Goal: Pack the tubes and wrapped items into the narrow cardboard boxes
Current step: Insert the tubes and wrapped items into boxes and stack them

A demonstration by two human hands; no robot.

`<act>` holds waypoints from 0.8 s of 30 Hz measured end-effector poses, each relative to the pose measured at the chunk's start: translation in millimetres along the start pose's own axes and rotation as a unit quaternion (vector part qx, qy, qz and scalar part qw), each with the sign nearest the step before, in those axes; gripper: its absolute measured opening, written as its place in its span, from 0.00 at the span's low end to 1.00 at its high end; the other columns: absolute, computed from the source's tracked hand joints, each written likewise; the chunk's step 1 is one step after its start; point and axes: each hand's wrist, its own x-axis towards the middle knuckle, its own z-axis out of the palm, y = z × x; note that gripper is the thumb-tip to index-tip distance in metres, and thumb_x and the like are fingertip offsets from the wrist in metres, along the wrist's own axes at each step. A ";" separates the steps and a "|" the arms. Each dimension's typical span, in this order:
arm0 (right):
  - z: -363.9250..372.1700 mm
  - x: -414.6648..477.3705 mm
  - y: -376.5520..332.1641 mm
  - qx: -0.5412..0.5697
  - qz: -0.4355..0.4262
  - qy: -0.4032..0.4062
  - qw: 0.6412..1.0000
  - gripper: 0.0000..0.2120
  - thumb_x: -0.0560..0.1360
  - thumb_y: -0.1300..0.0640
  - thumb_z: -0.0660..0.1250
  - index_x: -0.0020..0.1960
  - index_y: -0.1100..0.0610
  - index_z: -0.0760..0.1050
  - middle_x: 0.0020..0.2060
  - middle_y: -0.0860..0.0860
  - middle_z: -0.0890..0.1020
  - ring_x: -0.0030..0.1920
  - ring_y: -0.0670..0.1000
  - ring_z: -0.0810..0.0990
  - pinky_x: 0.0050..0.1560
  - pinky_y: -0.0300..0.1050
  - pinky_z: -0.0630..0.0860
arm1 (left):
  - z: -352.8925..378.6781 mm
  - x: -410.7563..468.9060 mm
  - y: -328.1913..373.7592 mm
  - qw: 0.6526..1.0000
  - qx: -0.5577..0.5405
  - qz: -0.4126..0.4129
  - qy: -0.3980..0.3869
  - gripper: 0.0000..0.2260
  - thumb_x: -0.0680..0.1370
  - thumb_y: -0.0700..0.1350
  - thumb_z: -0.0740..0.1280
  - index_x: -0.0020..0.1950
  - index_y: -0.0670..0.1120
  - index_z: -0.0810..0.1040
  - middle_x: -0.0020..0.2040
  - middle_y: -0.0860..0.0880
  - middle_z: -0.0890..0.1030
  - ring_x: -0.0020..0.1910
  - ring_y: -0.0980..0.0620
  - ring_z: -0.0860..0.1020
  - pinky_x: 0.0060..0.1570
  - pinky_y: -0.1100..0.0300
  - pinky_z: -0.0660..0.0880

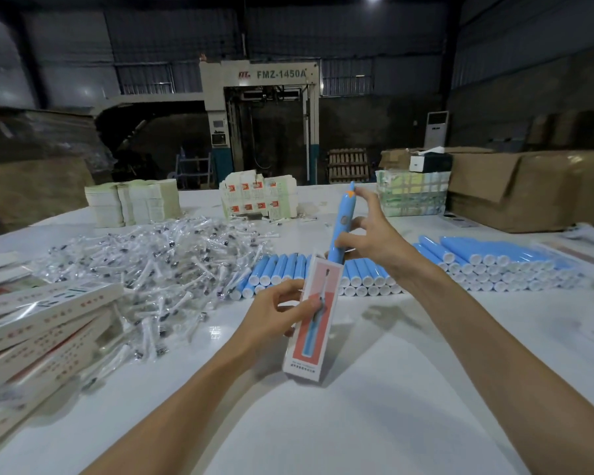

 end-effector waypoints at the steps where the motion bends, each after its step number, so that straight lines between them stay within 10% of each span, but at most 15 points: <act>1: -0.9 0.6 0.0 0.001 0.006 -0.010 1.000 0.35 0.78 0.65 0.71 0.71 0.36 0.59 0.50 0.61 0.83 0.46 0.55 0.88 0.44 0.47 0.85 | 1.0 0.1 0.1 1.000 0.002 0.000 -0.002 0.19 0.73 0.69 0.76 0.61 0.64 0.85 0.58 0.56 0.87 0.53 0.51 0.88 0.43 0.62 0.83; 7: 3.3 -1.9 5.2 -0.061 -0.007 -0.014 0.998 0.15 0.83 0.49 0.68 0.65 0.45 0.65 0.49 0.53 0.87 0.43 0.43 0.81 0.46 0.43 0.76 | 2.6 -0.6 1.7 1.000 0.001 0.004 0.001 0.15 0.74 0.66 0.76 0.59 0.65 0.85 0.57 0.56 0.87 0.53 0.52 0.88 0.42 0.64 0.82; 15: 15.8 -11.9 12.9 -0.069 -0.017 -0.045 0.996 0.22 0.80 0.59 0.71 0.68 0.45 0.67 0.50 0.52 0.82 0.50 0.45 0.82 0.50 0.34 0.76 | 1.1 0.4 -3.5 0.999 0.026 -0.005 0.043 0.07 0.84 0.62 0.67 0.62 0.68 0.79 0.58 0.59 0.86 0.51 0.53 0.88 0.46 0.61 0.83; 20: 36.2 -15.6 22.1 -0.119 -0.024 -0.043 0.992 0.08 0.85 0.57 0.65 0.52 0.47 0.79 0.58 0.51 0.78 0.50 0.47 0.81 0.44 0.34 0.76 | -3.0 0.8 -7.8 0.999 -0.032 -0.035 0.025 0.13 0.86 0.60 0.65 0.70 0.60 0.73 0.55 0.51 0.88 0.47 0.40 0.89 0.42 0.55 0.85; 24: 56.7 -22.6 37.5 -0.133 -0.052 -0.007 0.990 0.08 0.84 0.57 0.65 0.62 0.48 0.77 0.61 0.49 0.73 0.59 0.49 0.78 0.47 0.34 0.77 | -9.3 2.0 -12.1 0.998 -0.001 -0.038 0.053 0.12 0.86 0.60 0.63 0.68 0.59 0.72 0.52 0.52 0.88 0.45 0.44 0.89 0.41 0.58 0.84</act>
